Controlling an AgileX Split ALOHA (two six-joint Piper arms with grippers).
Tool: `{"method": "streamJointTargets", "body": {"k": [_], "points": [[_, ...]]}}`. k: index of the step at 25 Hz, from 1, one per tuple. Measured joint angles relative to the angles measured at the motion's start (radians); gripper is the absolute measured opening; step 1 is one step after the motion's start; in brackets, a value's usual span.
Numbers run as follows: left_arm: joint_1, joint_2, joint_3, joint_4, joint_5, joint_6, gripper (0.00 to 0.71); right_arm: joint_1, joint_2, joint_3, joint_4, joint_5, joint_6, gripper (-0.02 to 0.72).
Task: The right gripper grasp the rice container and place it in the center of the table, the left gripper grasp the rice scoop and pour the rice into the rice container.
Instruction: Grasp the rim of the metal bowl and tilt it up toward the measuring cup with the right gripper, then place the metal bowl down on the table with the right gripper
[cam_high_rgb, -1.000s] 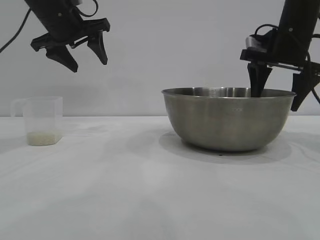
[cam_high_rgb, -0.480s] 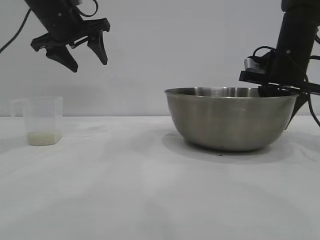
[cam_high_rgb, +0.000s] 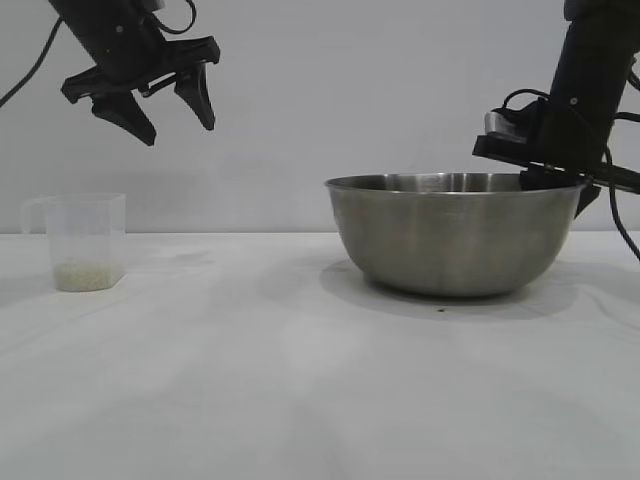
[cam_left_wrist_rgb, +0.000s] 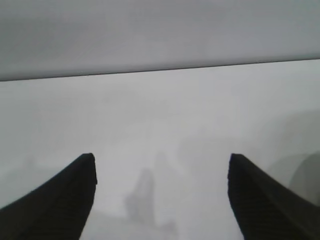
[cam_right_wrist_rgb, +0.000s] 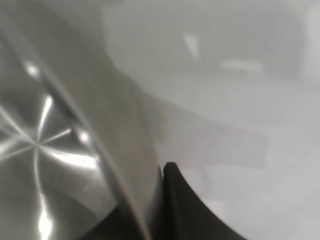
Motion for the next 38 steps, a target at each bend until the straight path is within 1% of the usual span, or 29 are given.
{"method": "streamJointTargets", "body": {"k": [2,6,9,27,28,36,37,38], "points": [[0.000,0.000,0.000,0.000,0.000,0.000,0.492,0.026,-0.002,0.000,0.015,0.000,-0.001,0.000],[0.000,0.000,0.000,0.000,0.000,0.000,0.492,0.080,-0.002,0.000,0.019,0.000,-0.004,0.000],[0.000,0.000,0.000,0.000,0.000,0.000,0.492,0.101,-0.002,0.000,0.019,0.002,-0.004,0.000],[0.000,0.000,0.000,0.000,0.005,0.000,0.492,0.113,0.045,0.000,0.019,0.000,-0.004,0.000],[0.000,0.000,0.000,0.000,0.007,0.000,0.492,0.113,0.045,0.000,0.019,-0.001,-0.004,0.056],[0.000,0.000,0.000,0.000,0.007,0.000,0.492,0.113,0.045,0.000,0.028,-0.001,-0.004,0.056],[0.000,0.000,0.000,0.000,0.007,0.000,0.492,0.113,0.045,0.000,0.032,-0.001,-0.004,0.101],[0.000,0.000,0.000,0.000,0.007,0.000,0.492,0.113,0.045,0.000,0.036,-0.001,-0.004,0.128]]}}
